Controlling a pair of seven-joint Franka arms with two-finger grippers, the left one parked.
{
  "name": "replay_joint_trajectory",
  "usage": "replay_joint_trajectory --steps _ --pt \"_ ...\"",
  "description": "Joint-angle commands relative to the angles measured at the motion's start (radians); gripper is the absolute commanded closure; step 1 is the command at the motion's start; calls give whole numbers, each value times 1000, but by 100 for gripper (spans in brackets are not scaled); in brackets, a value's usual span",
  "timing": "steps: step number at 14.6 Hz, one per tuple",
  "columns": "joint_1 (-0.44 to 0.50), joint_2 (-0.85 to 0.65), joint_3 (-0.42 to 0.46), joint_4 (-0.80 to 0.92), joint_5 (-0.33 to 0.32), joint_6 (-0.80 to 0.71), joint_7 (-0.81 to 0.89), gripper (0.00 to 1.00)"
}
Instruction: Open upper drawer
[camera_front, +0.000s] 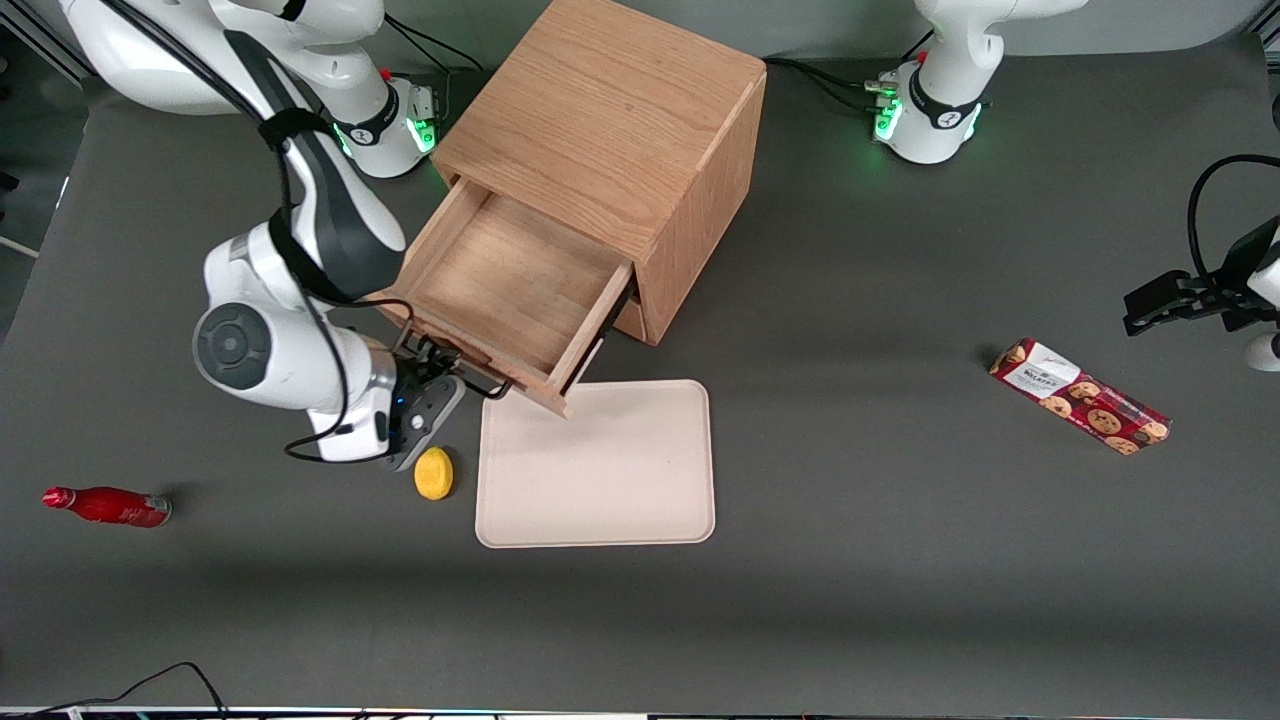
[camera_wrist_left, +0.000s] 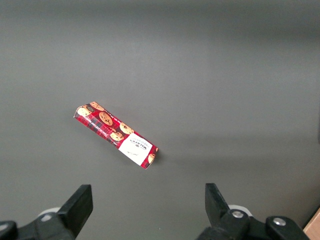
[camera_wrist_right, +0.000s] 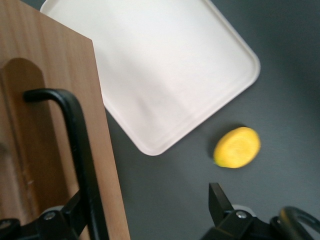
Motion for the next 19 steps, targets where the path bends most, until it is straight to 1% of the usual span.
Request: replay_joint_trajectory --steps 1,5,8,9,11,12,13,15,17,19 --pt "5 44 -23 88 -24 -38 -49 0" --pt "6 52 -30 155 -21 -108 -40 0" --pt "11 49 -62 291 -12 -238 -36 0" --pt "11 35 -64 324 -16 -278 -23 0" --pt "5 -26 -76 329 -23 -306 48 0" --pt "3 -75 -90 304 -23 -309 103 0" --pt "5 -127 -105 287 -23 -309 195 0" --pt "3 -221 -137 215 -26 -367 344 0" --pt "5 -353 -179 69 -24 -372 435 0" --pt "2 -480 -185 -93 -24 -365 499 0"
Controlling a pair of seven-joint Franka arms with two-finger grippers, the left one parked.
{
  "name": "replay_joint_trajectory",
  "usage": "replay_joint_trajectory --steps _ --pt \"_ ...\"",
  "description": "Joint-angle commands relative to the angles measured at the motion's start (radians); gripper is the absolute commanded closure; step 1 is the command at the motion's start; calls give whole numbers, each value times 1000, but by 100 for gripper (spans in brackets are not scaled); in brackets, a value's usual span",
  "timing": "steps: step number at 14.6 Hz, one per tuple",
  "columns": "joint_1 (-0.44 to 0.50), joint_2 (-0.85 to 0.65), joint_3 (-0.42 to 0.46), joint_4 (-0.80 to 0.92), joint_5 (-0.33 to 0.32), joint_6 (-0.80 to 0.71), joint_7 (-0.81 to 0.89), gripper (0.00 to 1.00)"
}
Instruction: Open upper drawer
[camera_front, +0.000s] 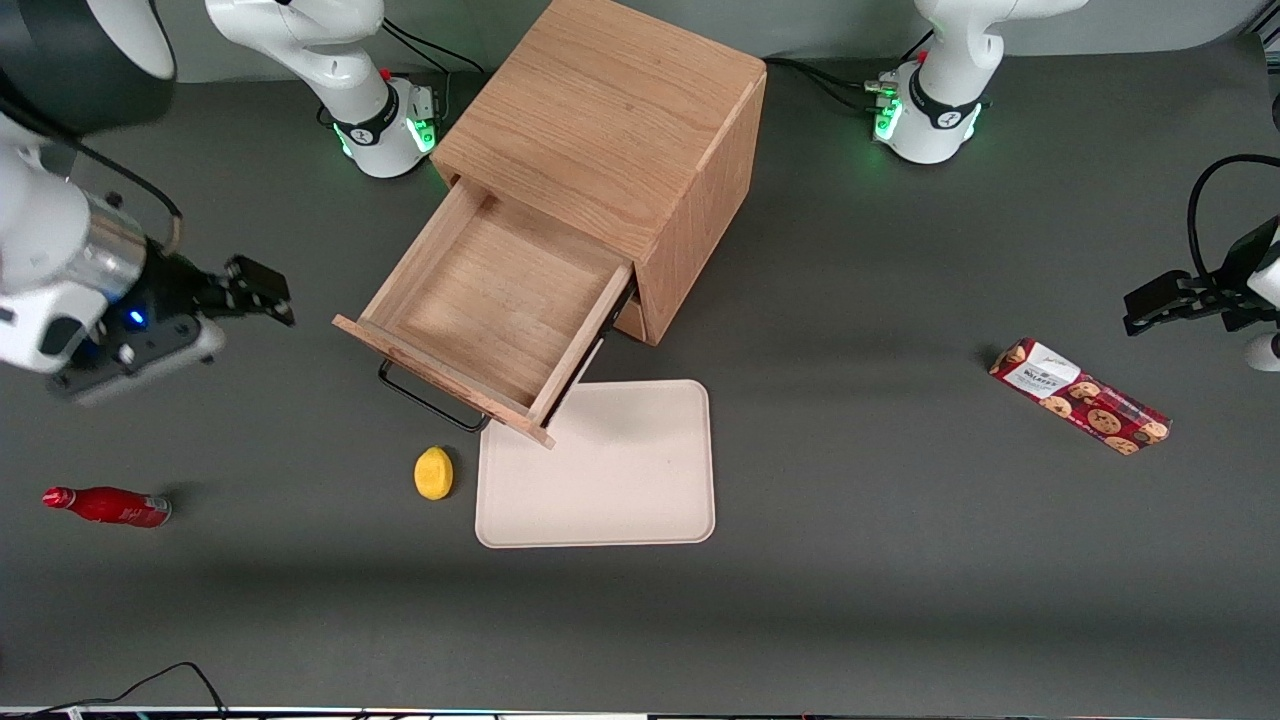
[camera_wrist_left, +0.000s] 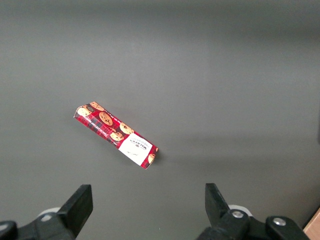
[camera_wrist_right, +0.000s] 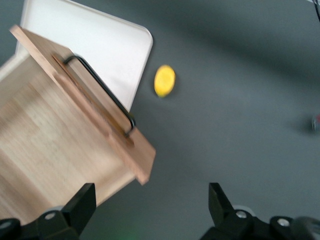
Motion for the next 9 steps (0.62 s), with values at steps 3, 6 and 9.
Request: replay_joint_trajectory --steps 3,6,9 --pt "7 -337 -44 -430 -16 38 138 0" --pt "7 -353 -80 -441 -18 54 133 0" --pt "20 -258 -137 -300 -19 42 130 0"
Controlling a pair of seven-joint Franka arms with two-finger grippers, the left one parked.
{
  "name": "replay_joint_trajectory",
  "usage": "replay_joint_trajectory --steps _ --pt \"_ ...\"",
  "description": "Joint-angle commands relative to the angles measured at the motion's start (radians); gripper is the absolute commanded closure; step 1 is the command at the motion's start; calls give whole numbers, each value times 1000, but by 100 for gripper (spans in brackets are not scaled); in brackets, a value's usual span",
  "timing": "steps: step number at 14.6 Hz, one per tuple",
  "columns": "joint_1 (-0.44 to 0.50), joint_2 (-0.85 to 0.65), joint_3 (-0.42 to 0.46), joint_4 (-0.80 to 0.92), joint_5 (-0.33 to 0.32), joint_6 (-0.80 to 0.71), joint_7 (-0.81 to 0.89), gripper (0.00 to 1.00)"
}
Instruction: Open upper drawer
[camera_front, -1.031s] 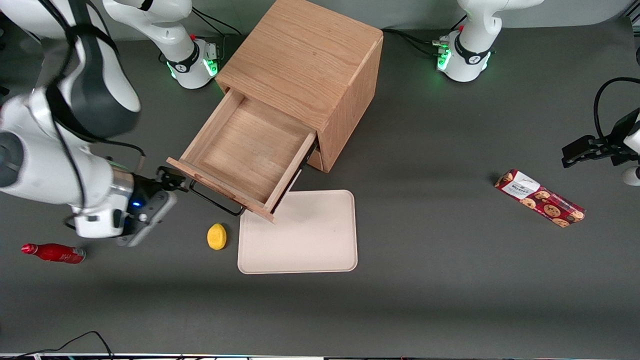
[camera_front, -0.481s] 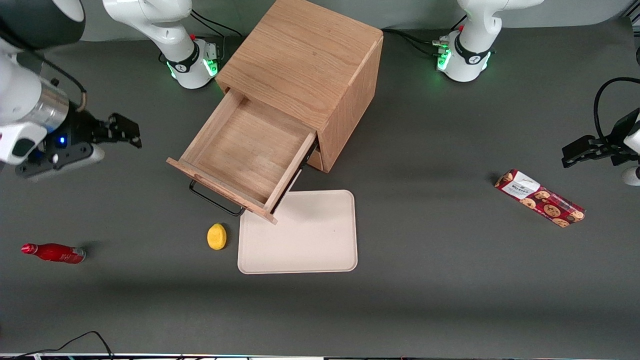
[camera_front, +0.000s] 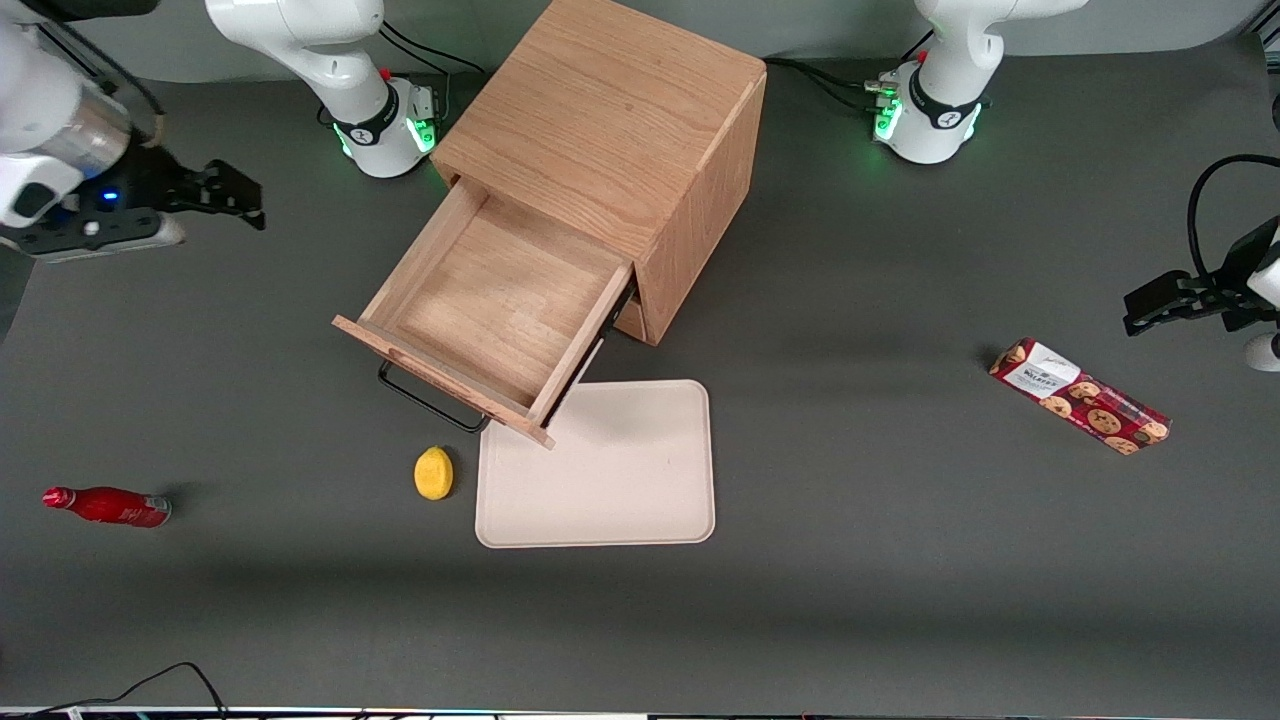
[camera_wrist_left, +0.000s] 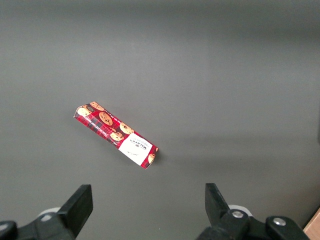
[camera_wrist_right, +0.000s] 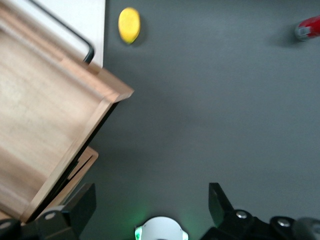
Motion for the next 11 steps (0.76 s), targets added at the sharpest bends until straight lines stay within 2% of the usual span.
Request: replay_joint_trajectory --steps 1,11 --pt "17 92 -34 140 -19 -1 22 0" --pt "6 176 -43 257 -35 -14 83 0"
